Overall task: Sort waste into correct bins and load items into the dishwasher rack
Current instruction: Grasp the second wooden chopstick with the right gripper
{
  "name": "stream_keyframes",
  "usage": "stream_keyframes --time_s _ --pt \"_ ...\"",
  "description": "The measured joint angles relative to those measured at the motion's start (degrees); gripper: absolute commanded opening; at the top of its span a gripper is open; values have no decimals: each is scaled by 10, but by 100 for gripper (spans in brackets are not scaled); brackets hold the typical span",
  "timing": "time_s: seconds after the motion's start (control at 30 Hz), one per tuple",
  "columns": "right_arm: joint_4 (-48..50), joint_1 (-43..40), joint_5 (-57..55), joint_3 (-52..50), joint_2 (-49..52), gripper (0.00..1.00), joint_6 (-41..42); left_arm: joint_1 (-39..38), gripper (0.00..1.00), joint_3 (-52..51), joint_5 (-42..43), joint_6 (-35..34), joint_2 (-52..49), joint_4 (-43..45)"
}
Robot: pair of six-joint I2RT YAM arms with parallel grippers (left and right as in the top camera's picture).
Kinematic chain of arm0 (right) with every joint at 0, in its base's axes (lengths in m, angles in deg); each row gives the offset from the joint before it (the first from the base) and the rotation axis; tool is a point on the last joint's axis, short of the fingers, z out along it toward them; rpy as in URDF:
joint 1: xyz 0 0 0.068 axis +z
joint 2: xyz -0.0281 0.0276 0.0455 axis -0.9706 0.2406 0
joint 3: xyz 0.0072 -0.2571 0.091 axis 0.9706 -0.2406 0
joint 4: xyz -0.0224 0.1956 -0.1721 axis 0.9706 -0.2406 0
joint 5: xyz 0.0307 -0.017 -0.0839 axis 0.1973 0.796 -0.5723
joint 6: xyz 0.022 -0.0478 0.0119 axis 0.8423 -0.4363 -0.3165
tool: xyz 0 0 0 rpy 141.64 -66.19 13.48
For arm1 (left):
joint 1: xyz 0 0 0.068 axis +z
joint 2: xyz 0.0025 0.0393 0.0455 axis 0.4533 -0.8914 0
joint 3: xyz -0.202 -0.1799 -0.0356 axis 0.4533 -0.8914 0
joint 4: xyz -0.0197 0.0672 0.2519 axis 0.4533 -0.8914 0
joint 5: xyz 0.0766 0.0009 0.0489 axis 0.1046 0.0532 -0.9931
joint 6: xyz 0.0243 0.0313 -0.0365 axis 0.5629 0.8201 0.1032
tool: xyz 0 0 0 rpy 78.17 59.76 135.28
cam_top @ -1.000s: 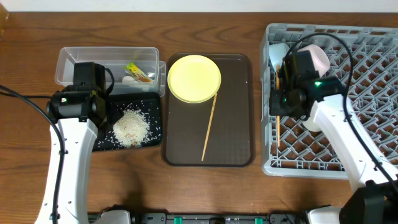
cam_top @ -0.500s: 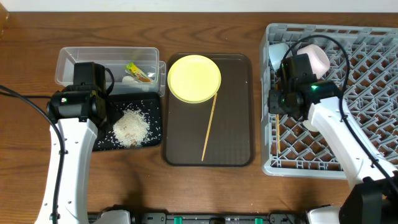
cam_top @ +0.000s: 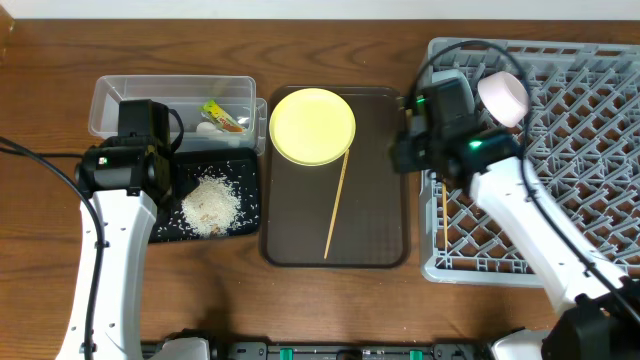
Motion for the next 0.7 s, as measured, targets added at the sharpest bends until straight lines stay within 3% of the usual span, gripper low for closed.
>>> stream_keyframes --time_s 0.3,0.7 --pt "31 107 -45 1 93 41 64 0 77 0 0 0 0 0" --pt "81 172 -93 1 225 37 142 0 77 0 2 0 0 0"
